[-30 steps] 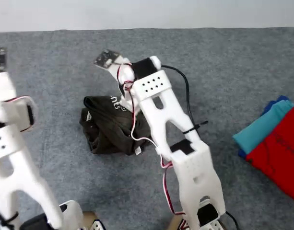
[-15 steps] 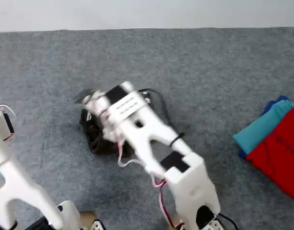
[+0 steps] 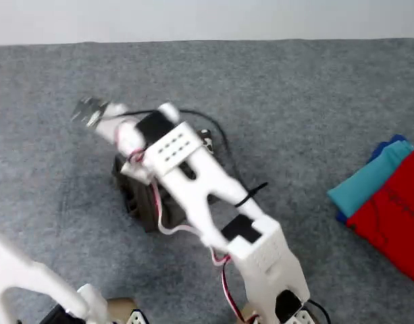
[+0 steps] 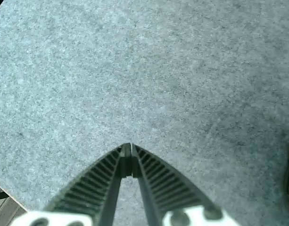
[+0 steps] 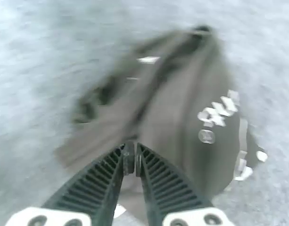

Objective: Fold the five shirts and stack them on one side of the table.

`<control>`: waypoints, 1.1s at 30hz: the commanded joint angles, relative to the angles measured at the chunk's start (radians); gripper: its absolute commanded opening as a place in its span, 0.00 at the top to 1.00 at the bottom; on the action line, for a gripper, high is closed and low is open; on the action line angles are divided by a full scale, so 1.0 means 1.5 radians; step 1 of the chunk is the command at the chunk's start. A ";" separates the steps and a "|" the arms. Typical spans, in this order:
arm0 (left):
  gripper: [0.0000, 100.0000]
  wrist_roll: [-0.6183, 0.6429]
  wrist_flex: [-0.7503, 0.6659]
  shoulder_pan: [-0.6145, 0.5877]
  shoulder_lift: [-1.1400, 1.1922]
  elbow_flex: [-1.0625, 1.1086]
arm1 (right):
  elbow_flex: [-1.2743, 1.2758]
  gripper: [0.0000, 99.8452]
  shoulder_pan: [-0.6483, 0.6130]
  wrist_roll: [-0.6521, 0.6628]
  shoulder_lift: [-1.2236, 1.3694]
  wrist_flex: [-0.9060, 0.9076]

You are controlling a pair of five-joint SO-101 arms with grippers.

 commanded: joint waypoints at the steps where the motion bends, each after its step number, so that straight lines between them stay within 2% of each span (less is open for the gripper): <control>1: 0.99 -0.006 -0.003 -0.006 -0.020 -0.006 | -0.035 0.99 0.044 0.002 0.034 -0.049; 4: 0.99 -0.006 0.014 -0.005 -0.020 -0.006 | -0.039 0.99 0.040 0.020 0.102 -0.073; 8: 0.99 -0.006 0.020 -0.006 -0.020 -0.006 | -0.039 0.99 -0.008 0.019 0.165 -0.128; 12: 0.99 -0.006 0.020 -0.006 -0.020 -0.006 | -0.040 0.99 -0.059 0.021 0.199 -0.197; 15: 0.99 -0.006 0.020 -0.006 -0.020 -0.006 | -0.091 0.99 -0.068 0.019 0.198 -0.203; 21: 0.99 -0.006 0.021 -0.006 -0.020 -0.006 | -0.315 0.99 -0.032 0.024 0.205 -0.037; 26: 0.99 -0.006 0.020 -0.006 -0.020 -0.006 | -0.423 0.98 0.016 0.024 0.201 0.103; 31: 0.99 -0.006 0.017 -0.003 -0.020 -0.006 | -0.395 0.89 0.066 -0.018 0.170 0.129; 33: 0.99 -0.006 0.017 -0.003 -0.020 -0.006 | -0.346 0.90 0.064 -0.012 0.148 0.128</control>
